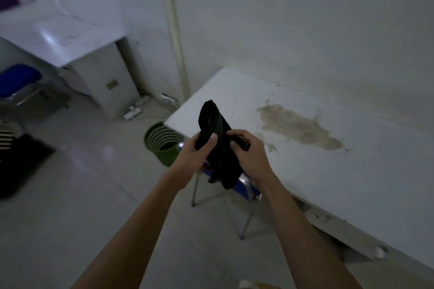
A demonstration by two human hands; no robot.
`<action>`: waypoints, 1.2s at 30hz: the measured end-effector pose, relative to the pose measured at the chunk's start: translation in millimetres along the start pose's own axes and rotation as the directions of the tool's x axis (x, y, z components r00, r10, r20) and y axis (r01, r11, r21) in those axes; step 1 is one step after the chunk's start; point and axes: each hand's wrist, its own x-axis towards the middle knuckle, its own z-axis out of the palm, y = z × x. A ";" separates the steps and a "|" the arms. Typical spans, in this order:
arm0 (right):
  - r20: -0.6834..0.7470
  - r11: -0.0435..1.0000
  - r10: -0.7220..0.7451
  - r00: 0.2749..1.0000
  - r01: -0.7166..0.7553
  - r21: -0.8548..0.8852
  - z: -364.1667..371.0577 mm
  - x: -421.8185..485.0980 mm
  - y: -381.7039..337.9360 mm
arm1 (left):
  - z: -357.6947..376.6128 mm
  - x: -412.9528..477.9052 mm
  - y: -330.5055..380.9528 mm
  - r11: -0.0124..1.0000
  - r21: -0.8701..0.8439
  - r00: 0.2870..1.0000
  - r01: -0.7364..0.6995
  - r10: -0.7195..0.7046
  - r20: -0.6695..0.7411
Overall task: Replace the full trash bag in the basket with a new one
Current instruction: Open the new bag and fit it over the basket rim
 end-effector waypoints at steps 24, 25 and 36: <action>-0.211 0.995 0.066 0.975 -0.080 -0.060 297.5 304.4 -27.2 | -390.7 180.9 82.8 0.997 -0.065 0.969 0.041 -0.055 -0.240; -0.223 0.993 0.073 0.972 -0.092 -0.077 306.7 317.7 -27.7 | -401.3 193.6 88.0 0.998 -0.053 0.971 0.034 -0.045 -0.235; 0.375 0.968 0.167 0.912 -0.080 -0.238 417.3 411.9 -46.9 | -489.4 314.7 122.7 0.995 0.073 0.992 -0.074 0.081 -0.100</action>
